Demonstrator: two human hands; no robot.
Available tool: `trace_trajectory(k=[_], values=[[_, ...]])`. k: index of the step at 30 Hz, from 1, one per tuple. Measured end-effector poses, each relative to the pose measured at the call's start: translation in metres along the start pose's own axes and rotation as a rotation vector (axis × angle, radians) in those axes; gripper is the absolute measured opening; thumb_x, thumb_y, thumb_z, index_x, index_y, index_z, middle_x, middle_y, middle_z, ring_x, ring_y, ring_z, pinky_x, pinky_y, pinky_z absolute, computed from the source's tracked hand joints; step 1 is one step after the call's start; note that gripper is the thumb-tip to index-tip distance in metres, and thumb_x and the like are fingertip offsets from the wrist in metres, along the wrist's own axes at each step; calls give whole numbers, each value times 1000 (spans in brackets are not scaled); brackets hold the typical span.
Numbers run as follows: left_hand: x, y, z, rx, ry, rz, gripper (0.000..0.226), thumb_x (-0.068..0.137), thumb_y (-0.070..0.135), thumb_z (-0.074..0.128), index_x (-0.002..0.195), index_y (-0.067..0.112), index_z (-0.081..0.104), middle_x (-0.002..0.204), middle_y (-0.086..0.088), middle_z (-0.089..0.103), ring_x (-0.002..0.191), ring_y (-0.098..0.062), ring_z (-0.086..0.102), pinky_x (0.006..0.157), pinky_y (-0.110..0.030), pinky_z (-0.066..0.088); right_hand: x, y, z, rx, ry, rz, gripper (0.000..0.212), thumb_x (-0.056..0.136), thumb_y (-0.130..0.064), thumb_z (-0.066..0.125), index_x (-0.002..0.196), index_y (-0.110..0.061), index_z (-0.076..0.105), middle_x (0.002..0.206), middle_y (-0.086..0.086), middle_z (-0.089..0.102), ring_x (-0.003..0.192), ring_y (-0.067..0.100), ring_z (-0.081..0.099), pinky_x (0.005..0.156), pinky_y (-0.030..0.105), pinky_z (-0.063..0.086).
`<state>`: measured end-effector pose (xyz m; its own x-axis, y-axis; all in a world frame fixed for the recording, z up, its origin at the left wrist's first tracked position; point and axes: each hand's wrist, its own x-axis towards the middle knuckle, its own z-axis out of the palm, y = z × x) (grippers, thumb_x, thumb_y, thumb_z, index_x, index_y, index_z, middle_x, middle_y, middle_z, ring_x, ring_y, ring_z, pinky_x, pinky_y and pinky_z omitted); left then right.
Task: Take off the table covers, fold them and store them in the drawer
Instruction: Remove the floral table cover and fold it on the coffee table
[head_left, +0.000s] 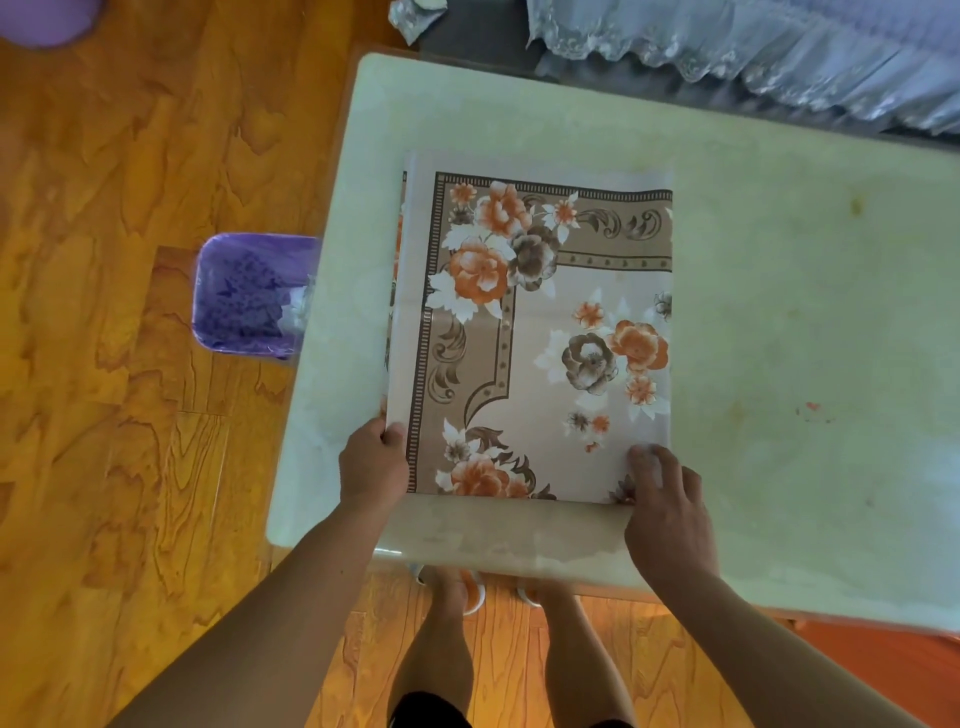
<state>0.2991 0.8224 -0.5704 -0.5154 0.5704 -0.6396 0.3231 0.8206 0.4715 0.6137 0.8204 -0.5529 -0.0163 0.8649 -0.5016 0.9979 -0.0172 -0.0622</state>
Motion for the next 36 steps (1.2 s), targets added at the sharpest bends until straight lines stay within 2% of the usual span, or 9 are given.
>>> trace_trajectory(k=[6,10,14,17,22,25,29,33,36], values=[[2,0,-2,21,-45,28,36,110,29,37,131,12,60,129,-11,65,112,-30,64,93,-44,58,14,-17,-3,96,18,150,51,81,-3,55,131,-16,50,140,11,41,125,38,34,101,51,43],[3,-6,1,-33,-43,50,30,109,28,36,119,14,61,120,-9,67,100,-25,67,78,-33,60,30,-40,-16,145,82,155,61,78,-6,59,136,-15,46,150,11,32,137,36,23,112,52,32],[3,-13,-3,-99,-81,85,30,108,33,37,113,22,64,100,0,72,80,-11,69,55,-17,53,60,-87,-38,200,80,-37,64,81,-3,56,143,-14,44,153,12,31,140,36,23,115,50,32],[9,-19,-6,-76,-63,141,34,106,45,39,104,25,66,85,8,71,72,-7,69,52,-11,49,115,-140,-60,137,91,-279,57,88,-5,53,144,-14,44,152,11,34,141,33,30,116,48,33],[26,-13,-7,-21,-94,200,36,104,52,42,126,26,54,110,9,70,85,-9,72,66,-24,62,211,-235,-86,87,113,-522,48,91,-6,52,138,-12,50,143,14,40,132,36,41,106,45,42],[15,-7,-4,148,34,343,35,108,38,37,137,24,48,119,2,71,94,-15,74,76,-29,63,228,-274,-87,107,37,-443,46,95,-23,51,140,-13,44,145,13,33,125,36,49,97,46,48],[5,-12,1,221,149,651,37,101,33,41,130,14,53,98,-5,77,64,-9,73,53,-20,57,238,-307,-89,118,-28,-302,56,92,-40,53,139,-14,35,152,17,24,120,42,52,87,44,45],[9,-19,2,248,154,774,34,90,15,63,122,9,59,89,-2,75,52,-7,65,44,-11,44,256,-327,-100,180,35,-155,54,89,-34,55,136,-15,35,137,15,42,122,39,52,92,46,50],[12,-17,2,235,145,727,26,87,14,72,108,13,58,78,2,72,44,-6,59,44,-7,27,273,-332,-114,179,123,-37,39,93,-28,52,128,-9,52,129,13,60,120,34,59,95,42,52]])
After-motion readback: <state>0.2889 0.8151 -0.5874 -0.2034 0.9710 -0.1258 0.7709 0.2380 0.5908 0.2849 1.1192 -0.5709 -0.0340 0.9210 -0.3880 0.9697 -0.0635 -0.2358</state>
